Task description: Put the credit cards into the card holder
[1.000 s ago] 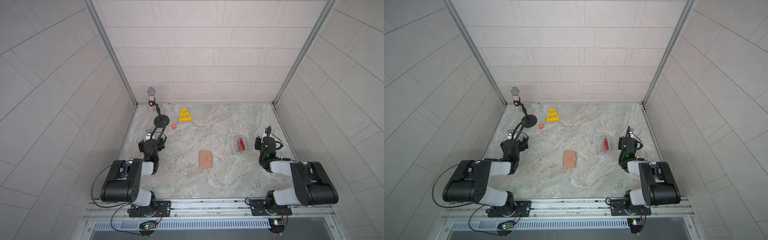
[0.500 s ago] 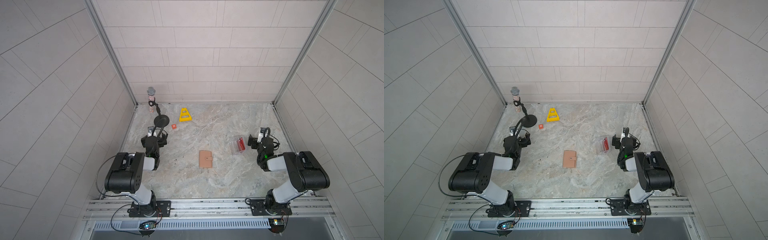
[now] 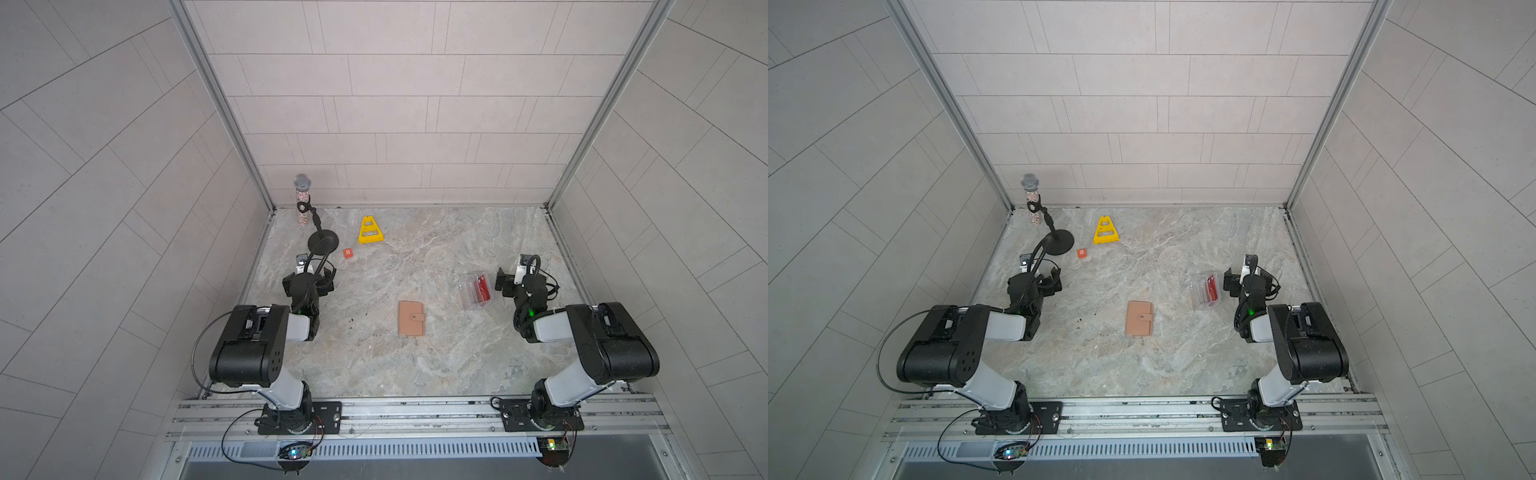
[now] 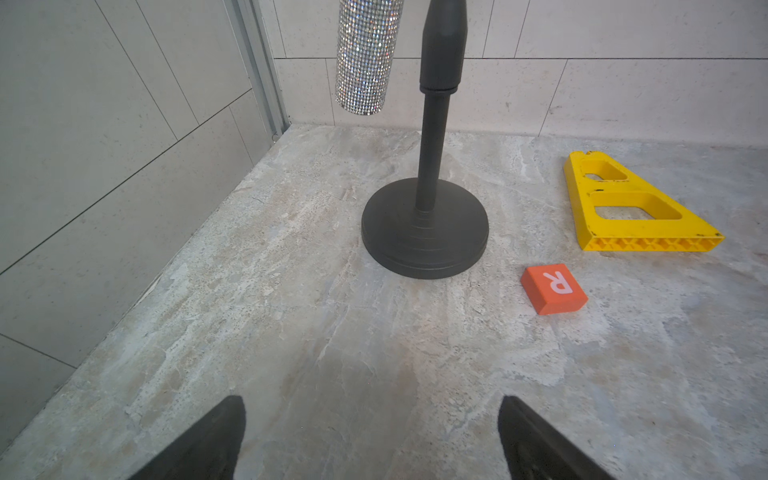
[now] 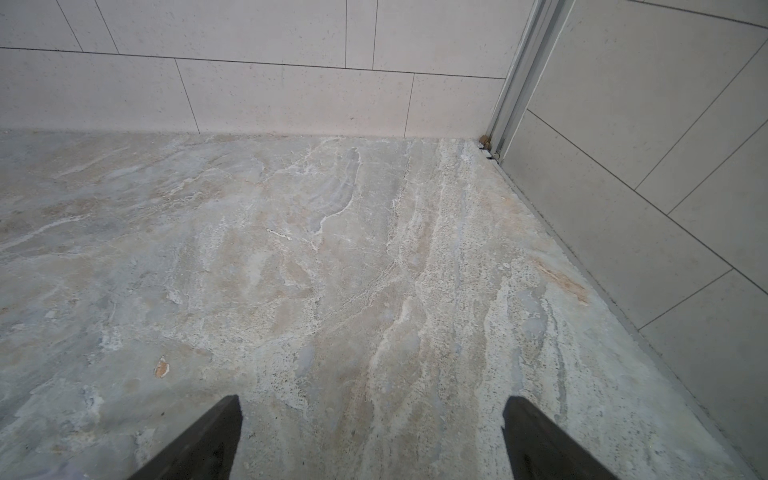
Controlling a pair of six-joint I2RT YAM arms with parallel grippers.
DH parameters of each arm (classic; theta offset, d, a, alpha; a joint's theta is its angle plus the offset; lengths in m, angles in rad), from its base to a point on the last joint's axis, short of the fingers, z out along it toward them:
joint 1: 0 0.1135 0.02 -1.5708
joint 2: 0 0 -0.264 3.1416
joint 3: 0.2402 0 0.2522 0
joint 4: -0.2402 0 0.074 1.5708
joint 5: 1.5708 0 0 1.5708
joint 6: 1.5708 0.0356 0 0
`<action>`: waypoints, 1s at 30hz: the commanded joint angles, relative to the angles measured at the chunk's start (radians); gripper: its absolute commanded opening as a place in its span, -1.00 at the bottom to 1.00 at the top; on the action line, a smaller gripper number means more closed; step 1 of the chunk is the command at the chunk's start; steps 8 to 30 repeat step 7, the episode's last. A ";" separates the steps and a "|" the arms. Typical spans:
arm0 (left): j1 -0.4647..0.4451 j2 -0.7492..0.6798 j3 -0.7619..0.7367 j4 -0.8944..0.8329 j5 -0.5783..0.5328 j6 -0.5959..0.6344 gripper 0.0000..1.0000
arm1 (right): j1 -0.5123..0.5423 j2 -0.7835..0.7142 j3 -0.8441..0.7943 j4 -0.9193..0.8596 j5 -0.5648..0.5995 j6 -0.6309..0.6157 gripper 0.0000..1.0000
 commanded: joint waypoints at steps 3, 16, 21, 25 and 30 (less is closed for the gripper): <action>0.000 -0.001 0.013 0.003 -0.001 -0.012 1.00 | 0.006 0.007 0.002 0.030 0.011 -0.017 1.00; -0.002 -0.001 0.011 0.006 0.000 -0.009 1.00 | 0.006 0.007 0.001 0.030 0.011 -0.016 1.00; -0.002 -0.001 0.011 0.006 0.000 -0.009 1.00 | 0.006 0.007 0.001 0.030 0.011 -0.016 1.00; -0.002 -0.001 0.011 0.006 0.000 -0.009 1.00 | 0.006 0.007 0.001 0.030 0.011 -0.016 1.00; -0.002 -0.001 0.011 0.006 0.000 -0.009 1.00 | 0.006 0.007 0.001 0.030 0.011 -0.016 1.00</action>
